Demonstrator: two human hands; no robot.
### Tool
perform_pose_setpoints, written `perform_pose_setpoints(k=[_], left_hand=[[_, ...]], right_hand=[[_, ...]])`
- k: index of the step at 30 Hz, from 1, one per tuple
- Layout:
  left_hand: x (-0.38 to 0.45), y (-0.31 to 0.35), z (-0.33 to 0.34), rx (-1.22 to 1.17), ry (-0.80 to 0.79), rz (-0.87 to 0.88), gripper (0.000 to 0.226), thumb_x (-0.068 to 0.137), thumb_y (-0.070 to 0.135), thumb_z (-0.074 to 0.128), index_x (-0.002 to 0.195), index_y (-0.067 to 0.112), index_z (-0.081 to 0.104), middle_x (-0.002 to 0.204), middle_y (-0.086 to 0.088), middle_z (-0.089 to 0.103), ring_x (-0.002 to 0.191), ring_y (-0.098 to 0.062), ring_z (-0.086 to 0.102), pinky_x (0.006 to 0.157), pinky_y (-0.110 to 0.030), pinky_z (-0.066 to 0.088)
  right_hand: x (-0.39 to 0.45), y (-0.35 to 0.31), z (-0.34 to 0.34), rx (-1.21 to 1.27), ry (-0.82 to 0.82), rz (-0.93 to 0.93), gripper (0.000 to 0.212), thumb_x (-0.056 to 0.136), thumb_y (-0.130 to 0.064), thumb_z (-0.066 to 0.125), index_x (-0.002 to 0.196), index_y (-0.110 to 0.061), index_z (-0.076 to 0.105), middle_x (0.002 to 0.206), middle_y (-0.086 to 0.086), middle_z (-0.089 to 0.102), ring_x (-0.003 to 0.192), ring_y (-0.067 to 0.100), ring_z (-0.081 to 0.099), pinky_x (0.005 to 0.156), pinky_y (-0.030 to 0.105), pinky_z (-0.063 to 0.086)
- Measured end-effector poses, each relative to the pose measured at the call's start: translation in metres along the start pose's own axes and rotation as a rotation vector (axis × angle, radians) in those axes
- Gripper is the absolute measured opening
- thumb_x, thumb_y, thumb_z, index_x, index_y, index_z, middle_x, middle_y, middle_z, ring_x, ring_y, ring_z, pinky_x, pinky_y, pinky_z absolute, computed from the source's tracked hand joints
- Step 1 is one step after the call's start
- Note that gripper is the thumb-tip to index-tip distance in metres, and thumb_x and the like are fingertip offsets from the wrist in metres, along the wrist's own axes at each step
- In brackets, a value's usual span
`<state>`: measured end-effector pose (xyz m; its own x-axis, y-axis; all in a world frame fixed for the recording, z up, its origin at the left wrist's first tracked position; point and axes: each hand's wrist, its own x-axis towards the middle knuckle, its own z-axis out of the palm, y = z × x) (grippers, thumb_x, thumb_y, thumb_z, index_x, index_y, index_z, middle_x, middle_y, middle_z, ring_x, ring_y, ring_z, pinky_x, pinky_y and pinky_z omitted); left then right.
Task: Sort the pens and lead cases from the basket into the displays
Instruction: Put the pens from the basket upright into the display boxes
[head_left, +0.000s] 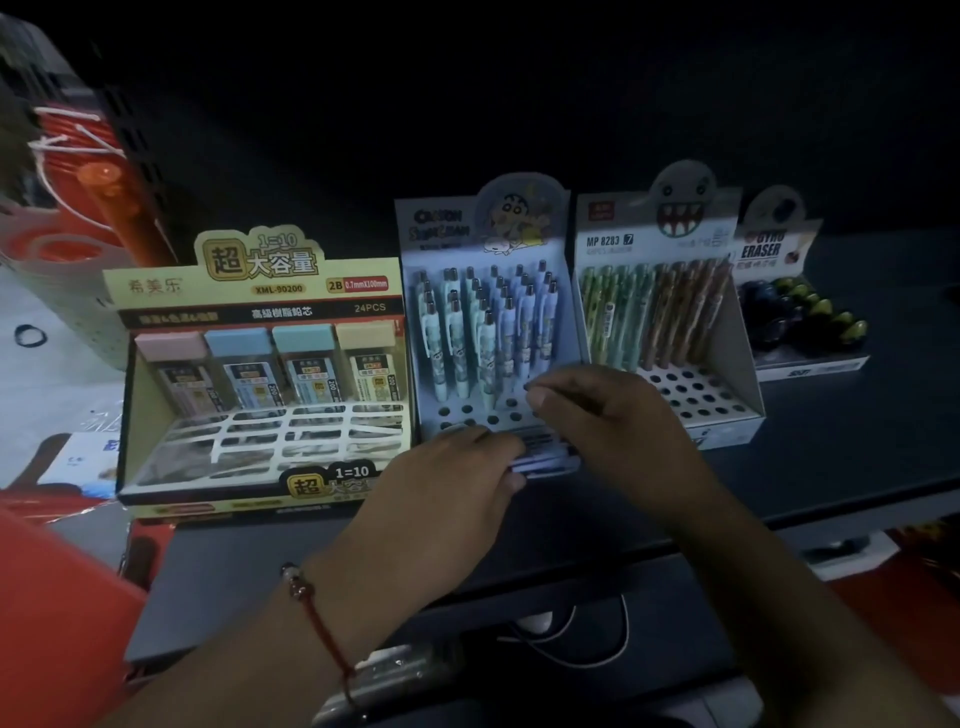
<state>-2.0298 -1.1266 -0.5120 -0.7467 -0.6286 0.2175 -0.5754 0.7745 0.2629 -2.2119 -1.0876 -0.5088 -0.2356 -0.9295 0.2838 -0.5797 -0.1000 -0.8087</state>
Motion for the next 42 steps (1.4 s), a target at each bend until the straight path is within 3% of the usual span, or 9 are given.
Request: perform_pose_setpoints(k=[5,10,13,18,23,25,31,37,42], left_hand=[[-0.001,0.004,0.000,-0.006,0.009,0.003,0.019,0.101,0.042,0.040,0.113,0.031,0.050,0.100,0.010,0.054,0.091,-0.011,0.050,0.071,-0.031,0.041],[-0.003,0.010,0.000,-0.046,-0.001,0.028,0.018,0.101,0.040,0.043,0.113,0.034,0.053,0.097,0.012,0.055,0.087,-0.008,0.050,0.072,-0.030,0.044],[-0.004,0.017,0.000,-0.044,0.003,0.038,0.016,0.100,0.040,0.043,0.112,0.036,0.054,0.096,0.014,0.054,0.085,-0.007,0.048,0.068,-0.027,0.039],[-0.005,0.022,0.002,-0.057,0.004,0.033,0.019,0.099,0.042,0.044,0.114,0.036,0.054,0.101,0.014,0.056,0.089,-0.007,0.050,0.073,-0.029,0.043],[-0.005,0.025,0.001,-0.086,-0.002,0.003,0.025,0.099,0.045,0.045,0.122,0.038,0.053,0.108,0.016,0.059,0.092,-0.005,0.052,0.075,-0.028,0.043],[-0.005,0.025,0.001,-0.084,0.009,-0.007,0.028,0.099,0.045,0.045,0.125,0.037,0.052,0.111,0.015,0.059,0.096,-0.007,0.054,0.076,-0.028,0.043],[-0.005,0.024,-0.003,-0.122,0.019,-0.030,0.032,0.101,0.044,0.042,0.131,0.037,0.049,0.116,0.014,0.060,0.100,-0.009,0.054,0.084,-0.032,0.045],[-0.004,0.025,-0.006,-0.132,0.030,-0.040,0.029,0.101,0.043,0.041,0.127,0.035,0.051,0.107,0.015,0.058,0.090,-0.007,0.055,0.079,-0.033,0.047],[-0.004,0.020,-0.006,-0.136,0.038,-0.068,0.028,0.102,0.042,0.040,0.125,0.035,0.052,0.112,0.016,0.059,0.096,-0.006,0.054,0.078,-0.028,0.043]], right_hand=[[-0.026,0.002,-0.021,0.046,-0.153,0.027,0.012,0.092,-0.032,0.066,0.091,-0.024,0.075,0.084,-0.007,0.073,0.082,0.009,0.069,0.074,0.023,0.051],[-0.044,0.011,-0.026,0.125,-0.153,0.068,0.015,0.083,-0.014,0.078,0.098,-0.017,0.077,0.090,-0.003,0.077,0.086,0.014,0.073,0.081,0.035,0.059],[-0.051,0.013,-0.030,0.149,-0.140,0.070,0.016,0.082,-0.010,0.078,0.094,-0.021,0.077,0.085,-0.007,0.076,0.080,0.010,0.072,0.073,0.024,0.055],[-0.059,0.011,-0.033,0.100,-0.115,0.060,0.019,0.083,-0.014,0.078,0.096,-0.028,0.077,0.090,-0.010,0.076,0.085,0.011,0.072,0.079,0.028,0.057],[-0.059,0.008,-0.039,-0.038,-0.054,0.042,0.010,0.087,-0.023,0.074,0.095,-0.029,0.077,0.088,-0.018,0.071,0.082,0.002,0.067,0.072,0.014,0.048],[-0.057,0.005,-0.045,-0.026,-0.034,0.047,0.007,0.090,-0.024,0.071,0.092,-0.027,0.076,0.086,-0.014,0.072,0.080,0.003,0.067,0.071,0.016,0.048],[-0.052,-0.003,-0.065,0.321,0.093,0.260,0.010,0.088,-0.024,0.069,0.085,-0.018,0.077,0.086,0.009,0.073,0.077,0.017,0.064,0.071,0.033,0.048],[-0.041,-0.011,-0.065,0.649,0.232,0.532,0.018,0.097,-0.026,0.058,0.092,-0.012,0.068,0.075,0.003,0.072,0.074,0.016,0.072,0.063,0.027,0.053],[-0.032,-0.010,-0.067,0.801,0.313,0.559,0.019,0.097,-0.030,0.059,0.093,-0.012,0.063,0.068,0.000,0.058,0.063,0.009,0.062,0.060,0.022,0.050]])
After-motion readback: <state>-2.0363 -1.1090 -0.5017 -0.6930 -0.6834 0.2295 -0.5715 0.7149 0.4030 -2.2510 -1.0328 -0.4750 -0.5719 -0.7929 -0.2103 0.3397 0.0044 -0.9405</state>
